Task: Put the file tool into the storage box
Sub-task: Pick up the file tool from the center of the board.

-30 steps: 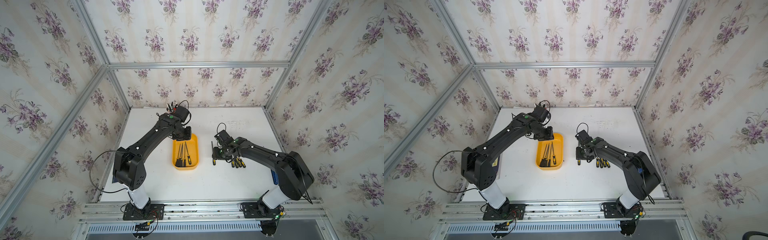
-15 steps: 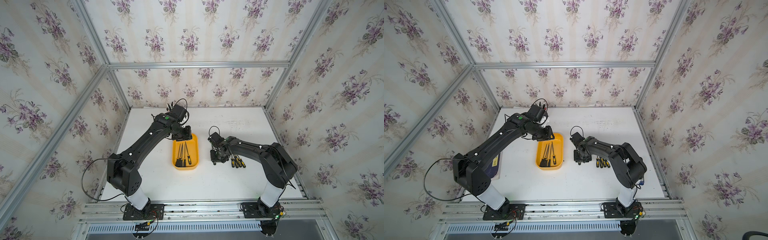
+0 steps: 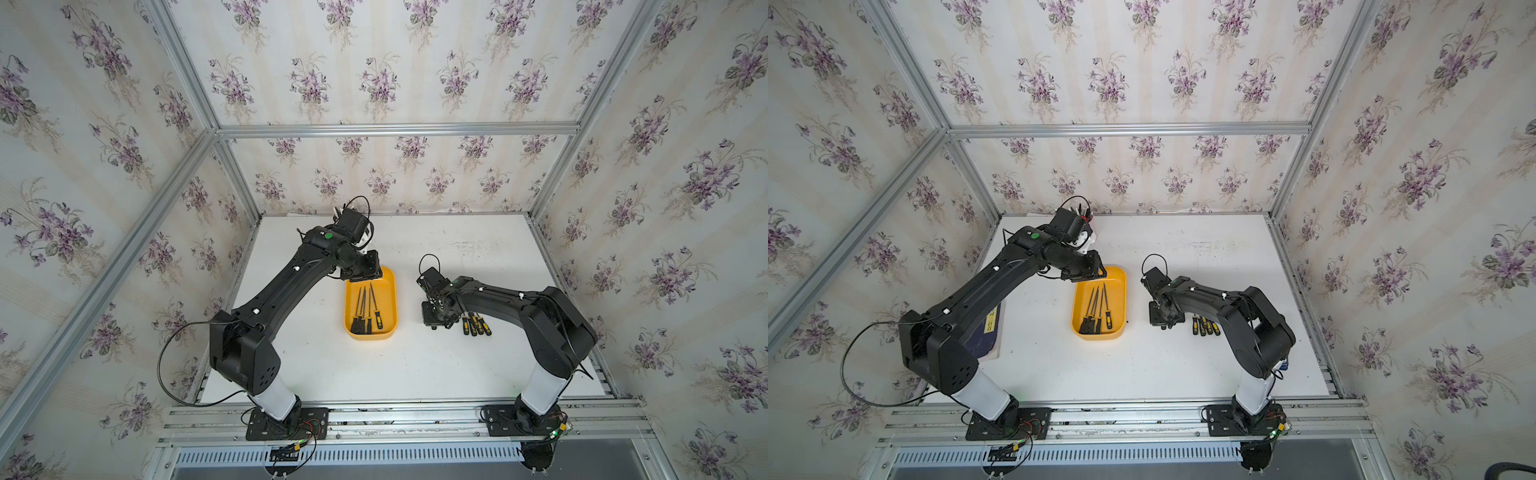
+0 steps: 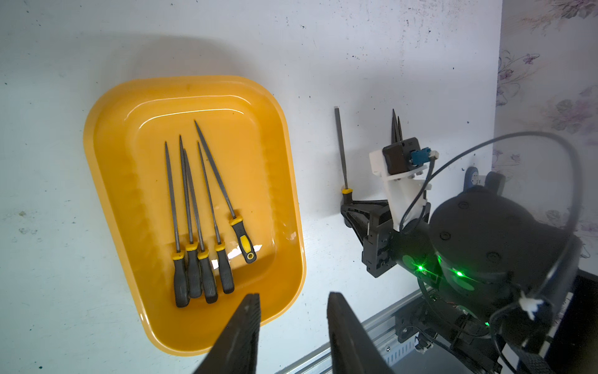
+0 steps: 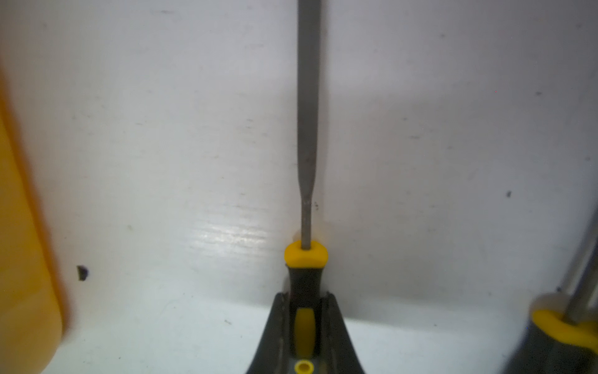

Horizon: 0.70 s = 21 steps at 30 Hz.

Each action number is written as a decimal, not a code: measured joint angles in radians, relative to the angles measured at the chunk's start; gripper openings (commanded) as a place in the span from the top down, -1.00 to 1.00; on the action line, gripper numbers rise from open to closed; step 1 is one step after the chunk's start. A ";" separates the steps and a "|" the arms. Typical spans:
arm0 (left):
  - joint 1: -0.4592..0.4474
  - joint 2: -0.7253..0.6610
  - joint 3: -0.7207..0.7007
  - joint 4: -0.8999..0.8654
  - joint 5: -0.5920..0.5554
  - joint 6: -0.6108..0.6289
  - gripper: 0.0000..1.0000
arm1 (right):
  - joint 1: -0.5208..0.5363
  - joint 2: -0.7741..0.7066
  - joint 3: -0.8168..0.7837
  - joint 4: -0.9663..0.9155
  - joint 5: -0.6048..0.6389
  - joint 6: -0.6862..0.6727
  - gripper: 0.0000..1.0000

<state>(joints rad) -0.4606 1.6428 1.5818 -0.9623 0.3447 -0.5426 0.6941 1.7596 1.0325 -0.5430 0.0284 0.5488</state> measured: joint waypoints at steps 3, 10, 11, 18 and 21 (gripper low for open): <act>0.003 0.007 -0.002 0.016 0.021 -0.010 0.18 | 0.000 -0.058 -0.046 -0.007 -0.016 -0.004 0.91; 0.024 0.050 -0.060 0.149 0.160 -0.093 0.15 | 0.009 -0.331 -0.165 0.046 -0.086 -0.042 0.88; 0.024 0.059 -0.071 0.176 0.185 -0.117 0.14 | 0.013 -0.378 -0.181 0.058 -0.108 -0.051 0.88; -0.001 0.123 -0.080 0.350 0.313 -0.254 0.10 | 0.040 -0.557 -0.260 0.146 -0.246 -0.051 0.86; -0.025 0.153 -0.060 0.398 0.336 -0.287 0.11 | 0.045 -0.566 -0.271 0.156 -0.262 -0.045 0.86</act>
<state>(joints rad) -0.4858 1.7954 1.5219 -0.5644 0.6807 -0.8295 0.7395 1.1938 0.7616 -0.3866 -0.2337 0.5041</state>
